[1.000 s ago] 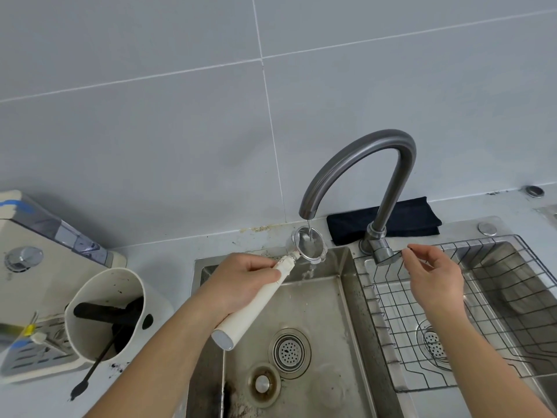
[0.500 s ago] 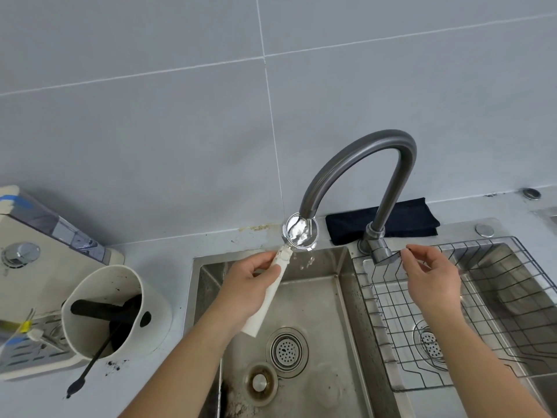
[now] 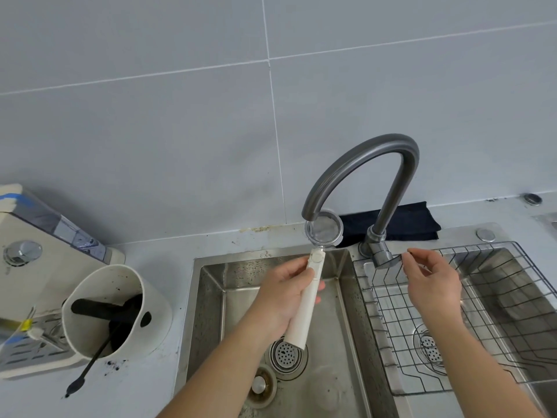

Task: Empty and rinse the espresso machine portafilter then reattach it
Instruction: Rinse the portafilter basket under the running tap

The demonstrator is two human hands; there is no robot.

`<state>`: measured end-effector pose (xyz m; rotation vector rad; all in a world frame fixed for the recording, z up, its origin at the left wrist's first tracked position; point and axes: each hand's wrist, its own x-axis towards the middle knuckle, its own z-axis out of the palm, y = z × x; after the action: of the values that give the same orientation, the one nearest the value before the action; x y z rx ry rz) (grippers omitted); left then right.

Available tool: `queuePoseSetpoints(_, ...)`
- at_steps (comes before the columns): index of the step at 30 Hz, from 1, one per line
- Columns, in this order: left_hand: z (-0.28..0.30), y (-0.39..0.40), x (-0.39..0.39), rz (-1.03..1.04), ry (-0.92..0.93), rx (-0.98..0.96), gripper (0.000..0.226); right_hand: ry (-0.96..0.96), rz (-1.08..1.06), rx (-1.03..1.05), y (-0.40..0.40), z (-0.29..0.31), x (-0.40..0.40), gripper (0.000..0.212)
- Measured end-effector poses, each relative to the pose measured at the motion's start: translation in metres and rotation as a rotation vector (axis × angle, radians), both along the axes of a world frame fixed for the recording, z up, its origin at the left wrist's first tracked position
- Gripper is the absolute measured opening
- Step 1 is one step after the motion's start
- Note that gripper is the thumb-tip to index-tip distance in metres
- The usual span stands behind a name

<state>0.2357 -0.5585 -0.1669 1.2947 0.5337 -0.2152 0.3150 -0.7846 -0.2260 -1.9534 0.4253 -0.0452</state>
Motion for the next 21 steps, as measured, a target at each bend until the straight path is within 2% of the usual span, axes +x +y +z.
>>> queuePoseSetpoints(10,0.009,0.007,-0.01,0.049,0.127,-0.154,0.013,-0.004,-0.001,0.004,0.001,0.0,0.0,0.019)
queuePoseSetpoints(21,0.014,0.009,-0.007,0.054,0.211,-0.299,0.022,-0.004,-0.007,0.004,0.001,-0.002,0.0,0.02)
